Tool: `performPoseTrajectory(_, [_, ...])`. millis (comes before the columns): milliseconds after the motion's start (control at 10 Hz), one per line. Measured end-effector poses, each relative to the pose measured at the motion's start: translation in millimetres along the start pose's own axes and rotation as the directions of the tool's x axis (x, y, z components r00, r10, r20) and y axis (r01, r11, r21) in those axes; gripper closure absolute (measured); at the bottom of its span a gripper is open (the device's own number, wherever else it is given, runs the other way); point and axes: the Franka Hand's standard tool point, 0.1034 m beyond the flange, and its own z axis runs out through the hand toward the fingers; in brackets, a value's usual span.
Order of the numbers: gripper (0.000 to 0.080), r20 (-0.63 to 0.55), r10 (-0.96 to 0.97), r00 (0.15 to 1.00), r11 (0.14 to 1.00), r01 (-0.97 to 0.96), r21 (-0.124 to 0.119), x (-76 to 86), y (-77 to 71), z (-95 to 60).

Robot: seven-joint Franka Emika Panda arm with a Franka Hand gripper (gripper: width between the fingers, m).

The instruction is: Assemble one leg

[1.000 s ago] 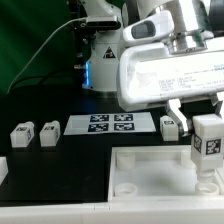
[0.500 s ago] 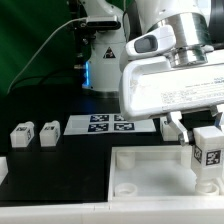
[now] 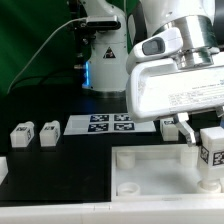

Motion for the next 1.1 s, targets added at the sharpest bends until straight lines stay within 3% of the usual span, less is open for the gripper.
performPoseTrajectory(200, [0.0505, 0.005, -0.007, 1.0, 1.0, 0.007, -0.001, -8.5, 0.9, 7.4])
performPoseTrajectory(800, [0.049, 0.019, -0.024, 1.0, 1.0, 0.024, 0.001, -6.8, 2.4, 11.9])
performPoseTrajectory(900, [0.0307, 0.019, -0.024, 1.0, 1.0, 0.024, 0.001, -6.9, 2.4, 12.0])
performPoseTrajectory(1000, [0.0202, 0.019, -0.025, 1.0, 1.0, 0.025, 0.001, -7.0, 2.4, 12.0])
performPoseTrajectory(1100, [0.0202, 0.02, -0.026, 0.999, 1.0, 0.026, 0.001, -7.2, 2.4, 12.2])
